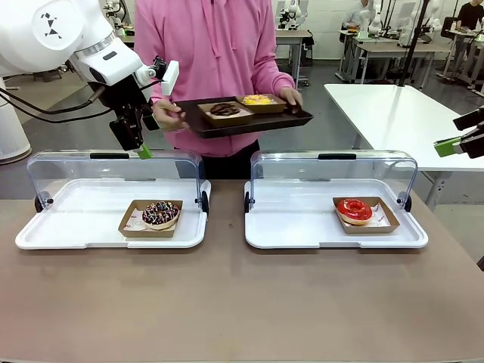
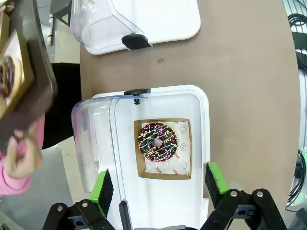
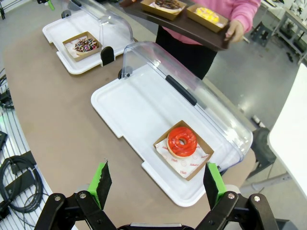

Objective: Provide the desired donut to the person.
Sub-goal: Place the picked Paper togo box onto the Handle tray extended by the person.

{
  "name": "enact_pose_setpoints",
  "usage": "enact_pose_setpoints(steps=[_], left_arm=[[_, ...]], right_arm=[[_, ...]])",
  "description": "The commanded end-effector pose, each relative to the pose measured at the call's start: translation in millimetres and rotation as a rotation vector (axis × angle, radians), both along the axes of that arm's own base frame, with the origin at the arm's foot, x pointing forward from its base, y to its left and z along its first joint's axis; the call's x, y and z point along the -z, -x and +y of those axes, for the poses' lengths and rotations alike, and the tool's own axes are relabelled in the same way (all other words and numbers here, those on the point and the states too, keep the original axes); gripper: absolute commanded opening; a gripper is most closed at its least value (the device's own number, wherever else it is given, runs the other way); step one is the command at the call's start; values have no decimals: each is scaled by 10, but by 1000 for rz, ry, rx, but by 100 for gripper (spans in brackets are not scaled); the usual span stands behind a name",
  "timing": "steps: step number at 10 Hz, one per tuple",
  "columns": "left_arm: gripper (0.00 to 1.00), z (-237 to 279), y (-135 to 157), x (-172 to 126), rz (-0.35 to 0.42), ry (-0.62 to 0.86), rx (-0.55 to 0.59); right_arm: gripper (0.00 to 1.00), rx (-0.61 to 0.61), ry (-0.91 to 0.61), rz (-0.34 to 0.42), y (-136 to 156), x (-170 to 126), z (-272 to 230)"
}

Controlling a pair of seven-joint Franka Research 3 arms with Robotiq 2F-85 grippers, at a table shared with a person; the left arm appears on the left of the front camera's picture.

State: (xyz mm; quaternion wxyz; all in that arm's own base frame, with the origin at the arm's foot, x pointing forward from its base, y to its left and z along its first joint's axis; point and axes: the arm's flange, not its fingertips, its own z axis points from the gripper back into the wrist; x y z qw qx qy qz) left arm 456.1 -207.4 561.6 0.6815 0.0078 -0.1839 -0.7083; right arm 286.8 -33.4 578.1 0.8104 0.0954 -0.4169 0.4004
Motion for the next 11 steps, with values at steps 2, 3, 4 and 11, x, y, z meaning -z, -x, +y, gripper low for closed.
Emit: enact_pose_setpoints(steps=[2,3,4,11], left_arm=[[100,10,-7,-5,-10,-13,1],[100,10,-7,-5,-10,-13,1],[100,10,-7,-5,-10,-13,1],[100,10,-7,-5,-10,-13,1]], right_arm=[[100,21,15,18,8,14,5],[100,21,15,18,8,14,5],[100,21,15,18,8,14,5],[100,21,15,18,8,14,5]])
